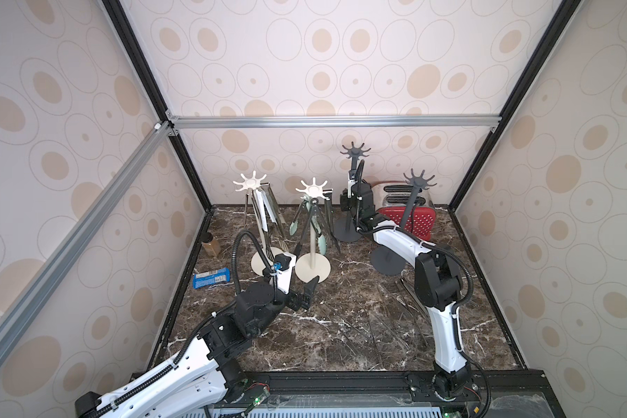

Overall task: Hang food tongs on kitchen utensil racks
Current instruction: Move the rack to the center of the board.

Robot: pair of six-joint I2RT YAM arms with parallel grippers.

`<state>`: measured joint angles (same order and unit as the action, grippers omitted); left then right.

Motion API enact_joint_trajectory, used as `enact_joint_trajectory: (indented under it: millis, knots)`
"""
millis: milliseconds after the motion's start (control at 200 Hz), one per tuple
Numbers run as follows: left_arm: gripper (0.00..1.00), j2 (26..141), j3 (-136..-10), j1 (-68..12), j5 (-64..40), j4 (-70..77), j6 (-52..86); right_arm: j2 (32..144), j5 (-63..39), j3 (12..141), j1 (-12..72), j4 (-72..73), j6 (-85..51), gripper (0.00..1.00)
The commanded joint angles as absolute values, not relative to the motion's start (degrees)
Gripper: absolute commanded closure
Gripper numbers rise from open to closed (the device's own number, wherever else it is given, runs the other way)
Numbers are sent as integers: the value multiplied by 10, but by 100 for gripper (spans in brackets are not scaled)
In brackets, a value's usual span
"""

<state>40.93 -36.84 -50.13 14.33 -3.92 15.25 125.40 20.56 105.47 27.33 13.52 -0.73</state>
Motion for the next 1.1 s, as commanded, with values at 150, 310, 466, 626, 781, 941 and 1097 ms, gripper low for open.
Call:
enact_joint_trajectory:
  millis: [150, 310, 466, 626, 781, 941, 1097]
  knots:
    - [1, 392, -365, -497, 156, -41, 159, 1251, 193, 1071, 270, 149, 6, 100]
    - [1, 385, -365, -497, 156, -47, 161, 1210, 180, 1025, 271, 171, 0, 100]
    - [1, 382, -364, -497, 155, -49, 163, 1150, 163, 962, 274, 192, -2, 100]
    - [1, 382, -366, -497, 154, -54, 164, 1085, 152, 893, 283, 217, 3, 100]
    - [2, 381, -366, -497, 155, -60, 166, 1034, 150, 832, 295, 239, 9, 100]
    - [2, 382, -369, -497, 158, -65, 164, 986, 153, 766, 309, 268, 4, 100]
    - [2, 387, -373, -497, 159, -67, 162, 947, 170, 712, 322, 290, 2, 100]
